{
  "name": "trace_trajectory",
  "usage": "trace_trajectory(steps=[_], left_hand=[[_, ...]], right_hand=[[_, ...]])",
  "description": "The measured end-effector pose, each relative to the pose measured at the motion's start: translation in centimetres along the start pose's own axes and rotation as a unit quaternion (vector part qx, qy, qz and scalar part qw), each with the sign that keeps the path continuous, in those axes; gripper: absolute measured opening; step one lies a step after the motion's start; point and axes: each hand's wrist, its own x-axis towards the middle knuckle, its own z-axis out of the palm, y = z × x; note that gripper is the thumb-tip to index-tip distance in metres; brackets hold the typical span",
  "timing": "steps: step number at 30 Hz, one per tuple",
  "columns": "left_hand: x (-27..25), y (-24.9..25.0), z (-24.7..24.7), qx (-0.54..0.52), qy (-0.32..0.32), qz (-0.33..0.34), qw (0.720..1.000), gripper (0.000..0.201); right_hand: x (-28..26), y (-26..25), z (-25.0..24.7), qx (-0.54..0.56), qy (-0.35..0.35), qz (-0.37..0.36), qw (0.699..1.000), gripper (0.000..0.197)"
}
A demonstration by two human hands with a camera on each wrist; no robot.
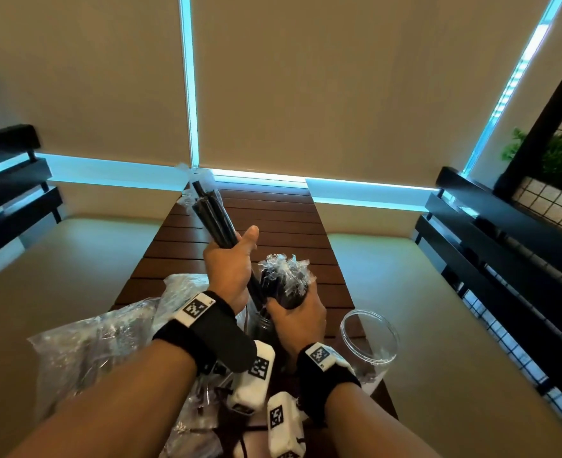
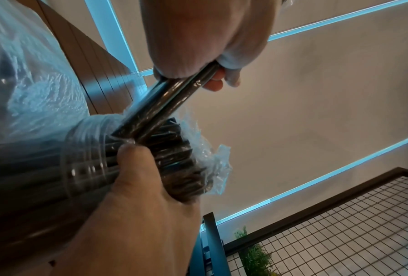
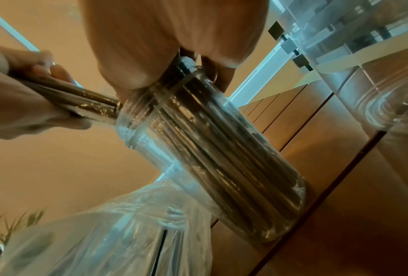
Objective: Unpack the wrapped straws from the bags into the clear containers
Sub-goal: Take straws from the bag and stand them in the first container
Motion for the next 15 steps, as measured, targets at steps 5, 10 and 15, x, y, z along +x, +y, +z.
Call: trace_trajectory(steps=[5,10,15], left_hand=[[0.2,-0.9,0.2,0.044,0.029,0.000,0.999,0.027],[-0.6,-1.2,1.0,0.101,0.056,0.017,0.993,0.032],[-2.3,-3.1,0.6,0.174,-0.008,0.043,0.984,0.031]], right_hand=[[0.0,0.6,0.0,0.069,-0.039,0.020,0.997,0.057],[0.0,0.3,-0.5,0.141,-0.120,0.061,0.981,0.057],[0.1,1.0,-0.1,0.125,-0.141,0.049,0.981,0.064]])
